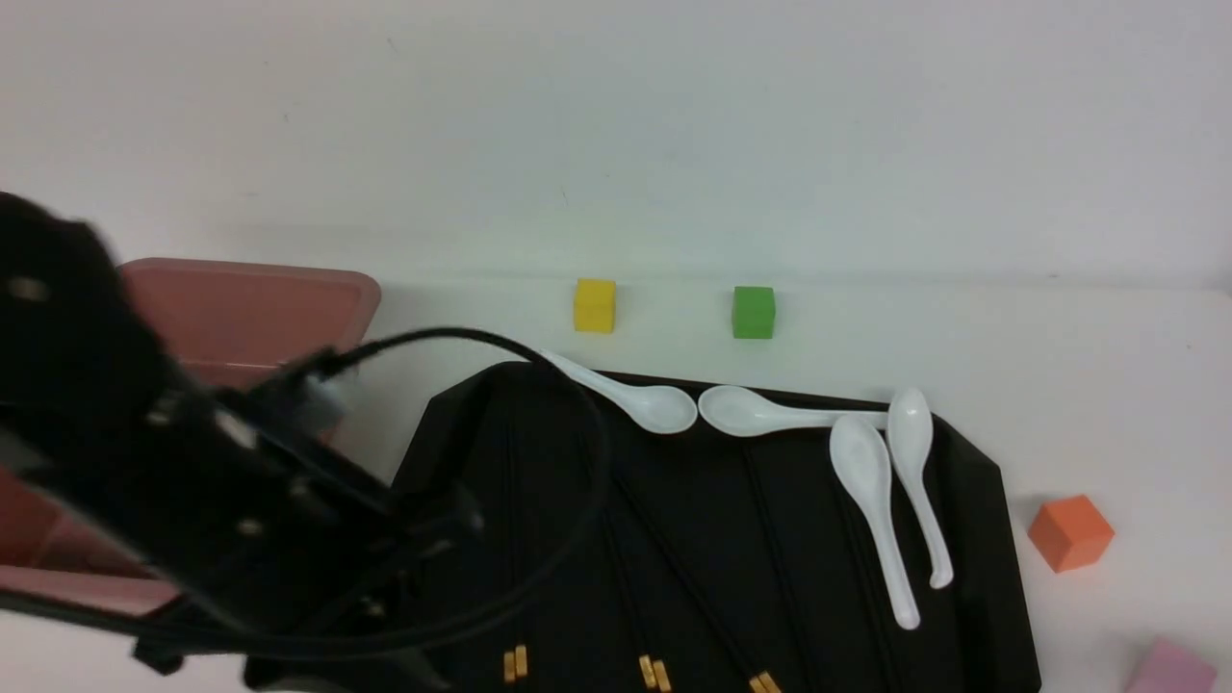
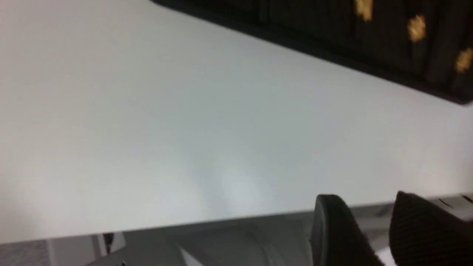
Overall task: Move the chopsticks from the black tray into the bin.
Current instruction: Use the left arm to grab a pair of chopsticks
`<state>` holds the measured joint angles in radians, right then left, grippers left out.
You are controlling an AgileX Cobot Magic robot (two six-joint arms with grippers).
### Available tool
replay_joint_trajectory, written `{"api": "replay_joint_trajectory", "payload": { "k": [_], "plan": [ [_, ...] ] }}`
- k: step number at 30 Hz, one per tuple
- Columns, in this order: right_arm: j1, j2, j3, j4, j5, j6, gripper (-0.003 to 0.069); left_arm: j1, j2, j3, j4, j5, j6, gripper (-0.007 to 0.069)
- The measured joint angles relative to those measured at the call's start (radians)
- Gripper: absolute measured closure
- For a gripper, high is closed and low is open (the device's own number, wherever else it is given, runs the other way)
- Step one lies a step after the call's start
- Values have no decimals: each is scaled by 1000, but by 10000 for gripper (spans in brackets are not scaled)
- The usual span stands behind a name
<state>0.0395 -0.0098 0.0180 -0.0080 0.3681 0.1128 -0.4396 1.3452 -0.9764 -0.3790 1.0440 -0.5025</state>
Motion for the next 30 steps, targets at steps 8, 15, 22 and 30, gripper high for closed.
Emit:
{"api": "replay_joint_trajectory", "payload": {
  "k": [8,15,22,30],
  "plan": [
    [0,0,0,0,0,0,419,-139,232,-149,154,-36,-165,386],
    [0,0,0,0,0,0,419,-156,425,-282,240,-54,-172,378],
    [0,0,0,0,0,0,419,-156,505,-308,365,-83,-239,314],
    [0,0,0,0,0,0,419,-156,562,-308,391,-129,-272,269]
  ]
}}
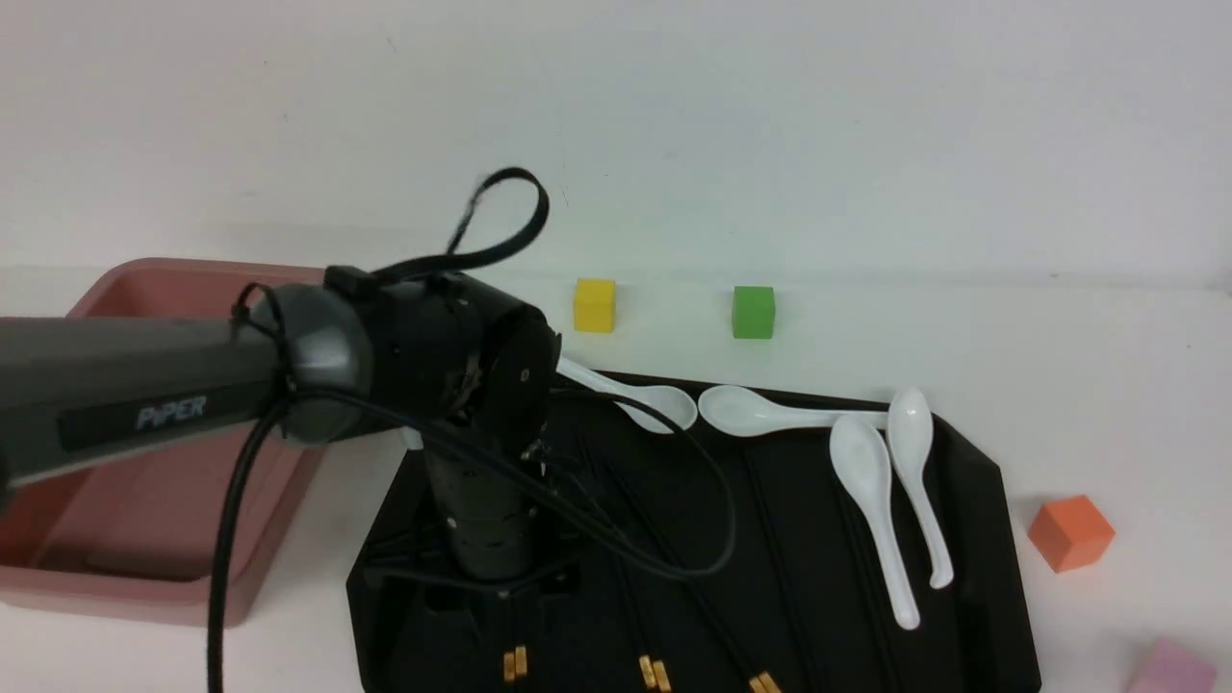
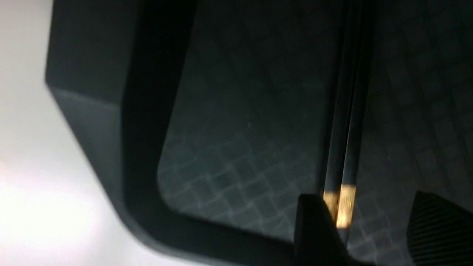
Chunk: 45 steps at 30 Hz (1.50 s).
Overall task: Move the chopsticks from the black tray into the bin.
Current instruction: Use the left arm to grab a pair of chopsticks, then use the left arm to put the chopsticks into the lunch box
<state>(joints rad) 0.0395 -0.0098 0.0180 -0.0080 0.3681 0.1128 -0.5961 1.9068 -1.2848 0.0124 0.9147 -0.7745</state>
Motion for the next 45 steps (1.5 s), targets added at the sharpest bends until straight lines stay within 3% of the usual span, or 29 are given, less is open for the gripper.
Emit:
{"api": "replay_joint_trajectory", "payload": {
  "k": [19,23,26,32,39,45],
  "plan": [
    [0,0,0,0,0,0,419,0,84,-10,32,-56,1,291],
    [0,0,0,0,0,0,419,-2,85,-11,30,-61,-3,387],
    [0,0,0,0,0,0,419,-5,85,-12,28,-69,-21,514],
    [0,0,0,0,0,0,419,-6,61,-8,19,-59,-22,504],
    [0,0,0,0,0,0,419,-2,-146,-7,-3,-34,-22,504],
    [0,0,0,0,0,0,419,105,-362,-7,100,74,-11,504]
  ]
}}
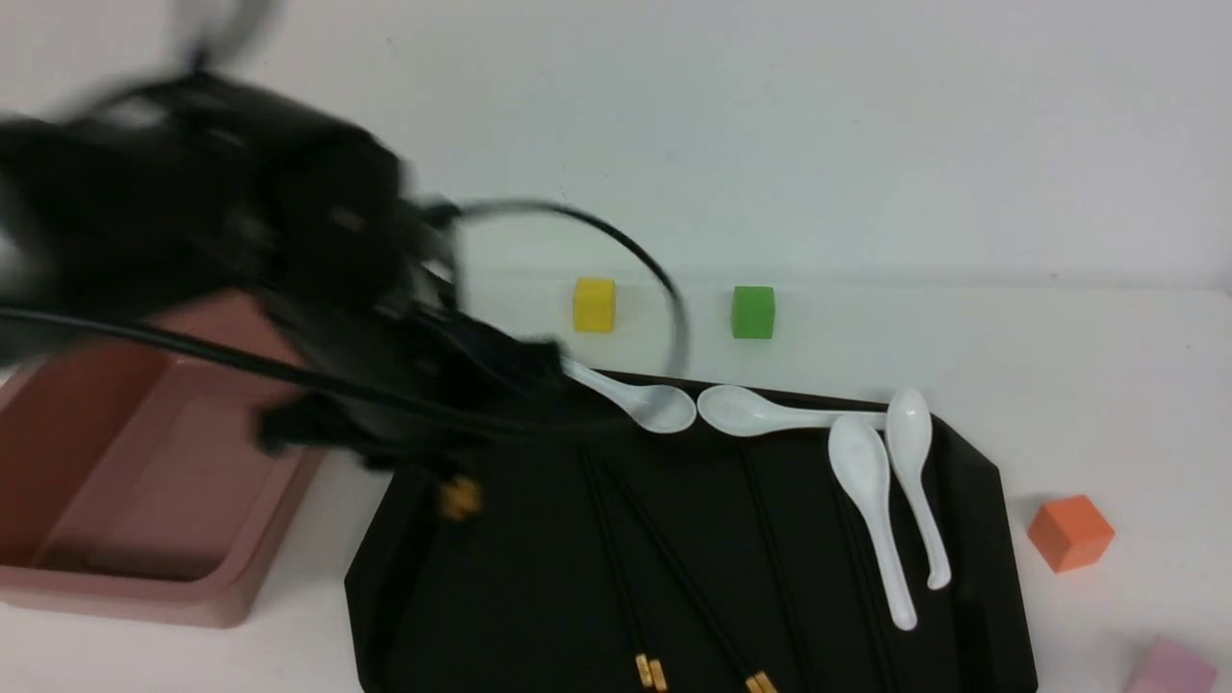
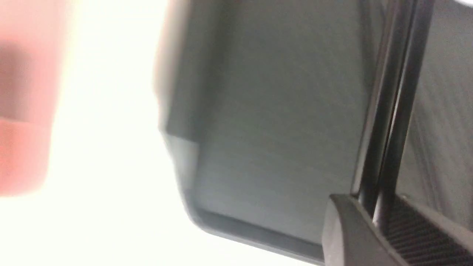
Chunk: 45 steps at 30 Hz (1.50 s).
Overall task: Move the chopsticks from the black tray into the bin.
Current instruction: Use the left arm to put the chopsticks into the lunch box
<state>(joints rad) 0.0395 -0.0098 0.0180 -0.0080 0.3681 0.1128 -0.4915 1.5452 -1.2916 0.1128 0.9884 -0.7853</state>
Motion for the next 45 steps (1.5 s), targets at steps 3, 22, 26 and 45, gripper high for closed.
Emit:
{"api": "replay_joint_trajectory", "payload": {
  "k": [3,22,26,45],
  "plan": [
    [0,0,0,0,0,0,419,104,-49,0,103,72,37,504],
    [0,0,0,0,0,0,419,491,253,18,66,-116,396,504],
    [0,0,0,0,0,0,419,492,314,18,69,-197,401,504],
    [0,0,0,0,0,0,419,492,318,-203,-54,97,496,468]
  ]
}}
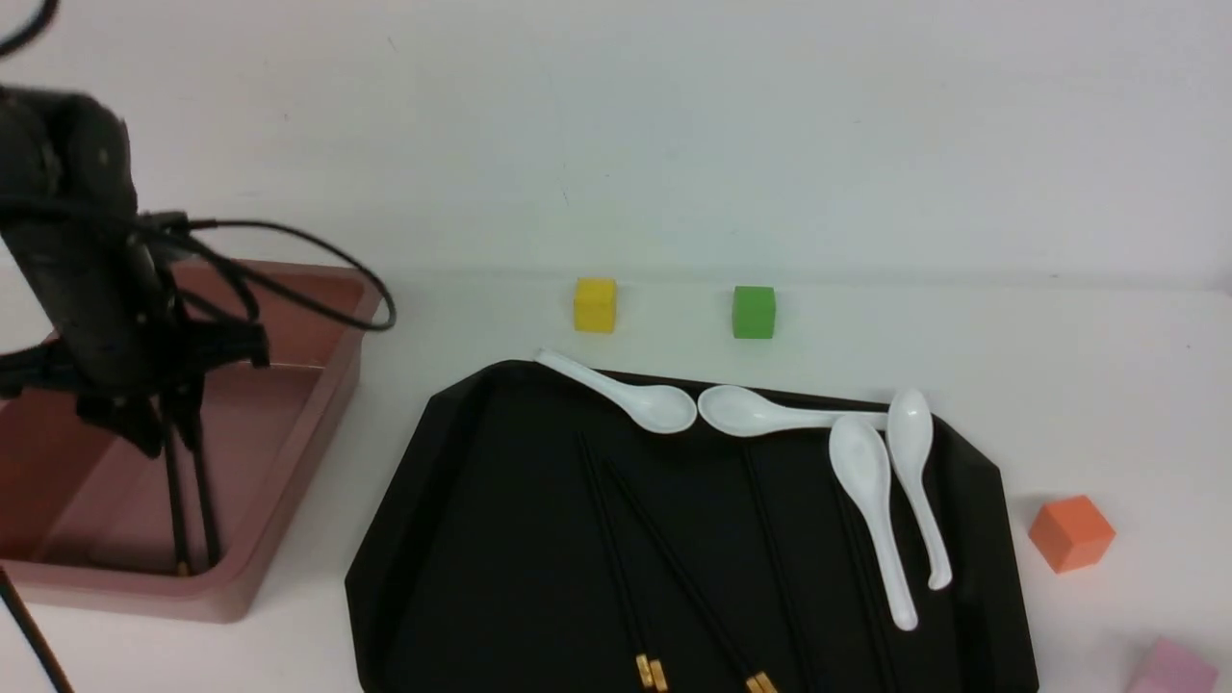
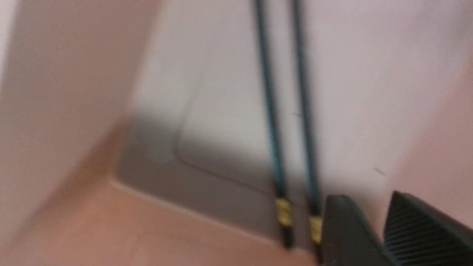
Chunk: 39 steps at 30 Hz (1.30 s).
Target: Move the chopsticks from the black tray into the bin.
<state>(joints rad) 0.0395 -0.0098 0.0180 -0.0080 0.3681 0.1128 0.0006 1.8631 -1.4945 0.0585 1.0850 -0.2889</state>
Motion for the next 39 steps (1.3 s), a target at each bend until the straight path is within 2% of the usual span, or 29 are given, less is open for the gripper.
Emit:
{"api": "replay_joint_trajectory", "payload": {
  "k": [3,5,12,20,25,32,39],
  "plan": [
    [0,0,0,0,0,0,419,0,-52,-21,-66,38,76,585],
    [0,0,0,0,0,0,419,0,-94,-22,-89,50,100,632],
    [0,0,0,0,0,0,419,0,-310,13,-162,68,151,637],
    [0,0,0,0,0,0,419,0,-651,222,-189,38,158,637],
    [0,0,0,0,0,0,419,0,-912,464,-264,-65,181,637],
    [0,0,0,0,0,0,419,0,-1249,885,-364,-346,189,637],
    [0,0,0,0,0,0,419,0,-1407,1095,-378,-511,189,637]
  ]
}}
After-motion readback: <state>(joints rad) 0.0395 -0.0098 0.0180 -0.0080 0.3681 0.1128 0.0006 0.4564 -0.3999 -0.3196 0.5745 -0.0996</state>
